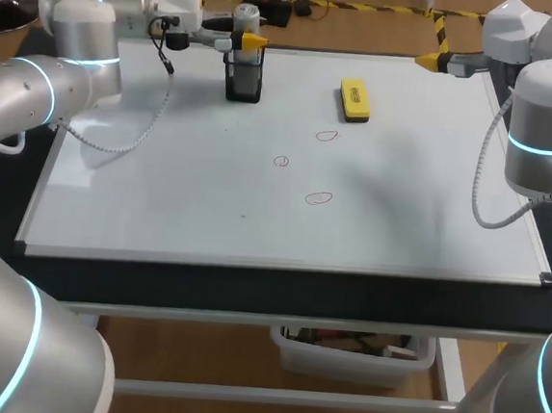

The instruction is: Pick up the inspection probe, press it on each red-marked spot on the whiteboard one by one, put down the probe, pick up the eraser, and wipe off all the red marks.

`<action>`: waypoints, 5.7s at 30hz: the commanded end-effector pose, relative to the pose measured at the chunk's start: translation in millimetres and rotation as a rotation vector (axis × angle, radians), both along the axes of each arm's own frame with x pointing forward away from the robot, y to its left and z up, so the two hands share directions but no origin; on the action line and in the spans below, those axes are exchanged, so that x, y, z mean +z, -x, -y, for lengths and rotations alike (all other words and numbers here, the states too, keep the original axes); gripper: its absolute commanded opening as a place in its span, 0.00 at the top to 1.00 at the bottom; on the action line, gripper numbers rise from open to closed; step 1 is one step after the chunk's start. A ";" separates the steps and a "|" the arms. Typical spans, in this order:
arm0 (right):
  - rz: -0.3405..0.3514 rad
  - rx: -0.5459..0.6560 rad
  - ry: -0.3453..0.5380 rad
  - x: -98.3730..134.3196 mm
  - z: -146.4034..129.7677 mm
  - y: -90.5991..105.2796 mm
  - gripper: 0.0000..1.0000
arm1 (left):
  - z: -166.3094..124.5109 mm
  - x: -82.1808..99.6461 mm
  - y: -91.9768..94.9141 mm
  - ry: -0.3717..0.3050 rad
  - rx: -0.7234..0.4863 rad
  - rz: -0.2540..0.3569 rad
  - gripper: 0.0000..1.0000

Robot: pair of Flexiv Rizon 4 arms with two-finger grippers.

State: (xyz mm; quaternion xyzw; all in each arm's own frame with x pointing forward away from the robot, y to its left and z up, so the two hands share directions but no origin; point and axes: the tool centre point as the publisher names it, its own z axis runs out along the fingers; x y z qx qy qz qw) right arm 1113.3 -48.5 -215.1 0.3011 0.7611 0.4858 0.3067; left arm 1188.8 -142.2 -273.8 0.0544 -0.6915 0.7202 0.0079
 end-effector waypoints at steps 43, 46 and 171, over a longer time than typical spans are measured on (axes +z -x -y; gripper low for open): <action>0.001 0.001 -0.001 -0.4 0.4 -0.3 0.00 | -14.5 123.6 15.1 -0.077 0.046 0.101 1.00; 0.001 0.001 -0.001 -0.4 0.4 -0.3 0.00 | -25.6 132.0 19.8 -0.081 0.087 0.111 1.00; 0.464 2.083 1.698 -78.2 -126.1 -18.7 0.00 | -164.3 87.0 101.2 -0.060 0.562 0.156 1.00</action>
